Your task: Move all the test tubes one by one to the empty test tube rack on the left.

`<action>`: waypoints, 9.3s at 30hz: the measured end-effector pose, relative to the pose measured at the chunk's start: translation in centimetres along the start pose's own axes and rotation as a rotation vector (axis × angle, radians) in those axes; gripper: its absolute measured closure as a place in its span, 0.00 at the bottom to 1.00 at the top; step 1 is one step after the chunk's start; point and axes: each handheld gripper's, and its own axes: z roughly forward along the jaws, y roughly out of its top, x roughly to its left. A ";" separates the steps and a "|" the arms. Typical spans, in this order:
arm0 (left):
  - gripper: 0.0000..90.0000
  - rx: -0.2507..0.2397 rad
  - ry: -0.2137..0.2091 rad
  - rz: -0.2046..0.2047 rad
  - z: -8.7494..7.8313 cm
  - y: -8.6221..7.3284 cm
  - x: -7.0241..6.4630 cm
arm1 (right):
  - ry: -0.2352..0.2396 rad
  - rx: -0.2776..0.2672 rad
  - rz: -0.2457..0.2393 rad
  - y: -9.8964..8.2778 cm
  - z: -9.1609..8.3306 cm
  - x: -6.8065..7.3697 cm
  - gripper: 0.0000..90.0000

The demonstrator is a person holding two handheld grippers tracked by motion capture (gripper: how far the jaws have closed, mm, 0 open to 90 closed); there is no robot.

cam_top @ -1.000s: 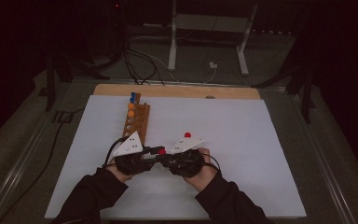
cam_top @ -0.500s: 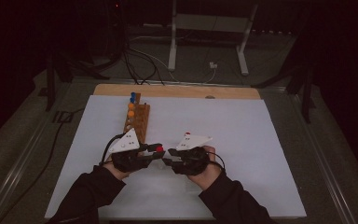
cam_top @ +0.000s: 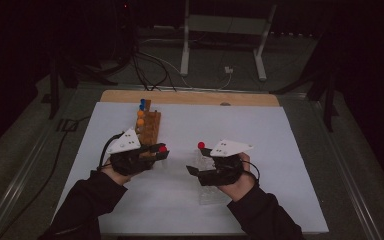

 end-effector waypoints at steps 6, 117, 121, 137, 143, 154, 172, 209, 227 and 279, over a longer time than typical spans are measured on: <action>0.79 -0.003 0.061 0.007 -1.5 1.1 1.0 | -0.004 -0.022 0.010 -0.2 -1.1 -0.5 0.16; 0.02 0.035 0.236 -0.105 -2.4 -4.3 3.1 | -0.080 0.152 0.118 -3.3 5.4 -6.2 0.82; 0.02 0.042 0.240 -0.102 -2.4 -4.3 3.1 | -0.105 0.161 0.089 -3.3 5.6 -5.9 0.83; 0.02 0.040 0.218 -0.096 -2.6 -3.7 2.9 | -0.133 0.070 0.028 0.0 2.1 -5.4 0.84; 0.02 0.028 0.204 -0.087 -2.6 -3.2 2.6 | -0.137 0.014 0.004 1.9 0.4 -5.0 0.84; 0.03 0.013 0.153 -0.057 -2.7 -2.4 1.6 | -0.061 -0.007 -0.049 3.2 0.5 -2.9 0.84; 0.05 -0.021 0.016 -0.027 -1.4 -1.4 -0.7 | 0.082 0.103 -0.089 0.5 3.6 0.9 0.84; 0.75 -0.006 -0.112 0.023 3.3 -1.3 -2.1 | 0.110 0.137 -0.087 -0.2 4.1 1.5 0.84; 0.80 -0.038 -0.093 0.029 2.3 -0.3 -1.3 | 0.093 0.078 -0.057 0.3 3.2 1.1 0.68; 0.80 -0.068 0.328 -0.107 -3.8 -2.2 7.8 | 0.049 -0.075 0.015 0.1 -0.9 -0.4 0.00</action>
